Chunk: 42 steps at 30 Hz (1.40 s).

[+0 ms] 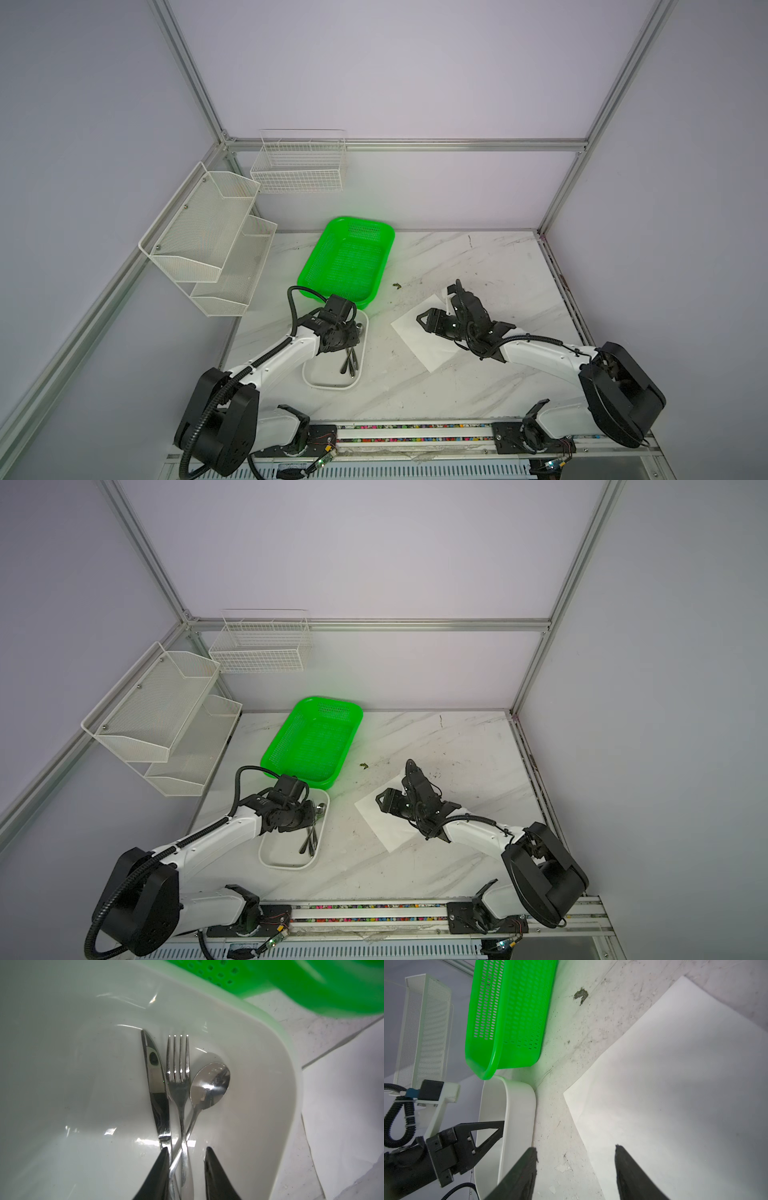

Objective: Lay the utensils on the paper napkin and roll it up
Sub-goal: 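Lower the left gripper and grasp the silver fork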

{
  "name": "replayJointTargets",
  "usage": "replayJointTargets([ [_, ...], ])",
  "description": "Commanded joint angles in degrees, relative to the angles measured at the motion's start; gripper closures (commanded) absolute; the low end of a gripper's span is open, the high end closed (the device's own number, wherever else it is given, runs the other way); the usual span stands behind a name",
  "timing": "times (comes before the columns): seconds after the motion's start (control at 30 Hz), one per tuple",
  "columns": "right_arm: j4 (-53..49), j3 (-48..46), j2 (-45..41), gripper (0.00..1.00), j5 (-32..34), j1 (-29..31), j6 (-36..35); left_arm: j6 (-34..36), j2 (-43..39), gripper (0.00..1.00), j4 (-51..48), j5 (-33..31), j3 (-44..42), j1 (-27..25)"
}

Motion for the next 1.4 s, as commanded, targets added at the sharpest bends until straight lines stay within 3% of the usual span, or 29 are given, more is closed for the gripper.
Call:
replayJointTargets([
  [0.0,0.0,-0.5,-0.1,0.38,0.9,0.3,0.2,-0.9,0.8,0.72,2.1,0.6,-1.5,0.4],
  [0.57,-2.5,0.3,1.1,0.38,2.7,0.3,0.3,1.6,8.7,0.78,4.6,1.8,-0.8,0.3],
  [0.77,-3.4,1.2,2.3,0.38,3.0,0.3,0.5,2.5,10.9,0.87,3.1,1.6,-0.2,0.3],
  [1.1,-3.9,1.4,2.4,0.38,3.0,0.3,0.1,2.9,12.1,0.83,2.6,0.6,-0.3,0.4],
  [1.37,-4.9,1.8,1.5,0.38,3.8,0.3,-0.4,2.7,10.6,0.91,2.6,0.4,-0.4,0.3],
])
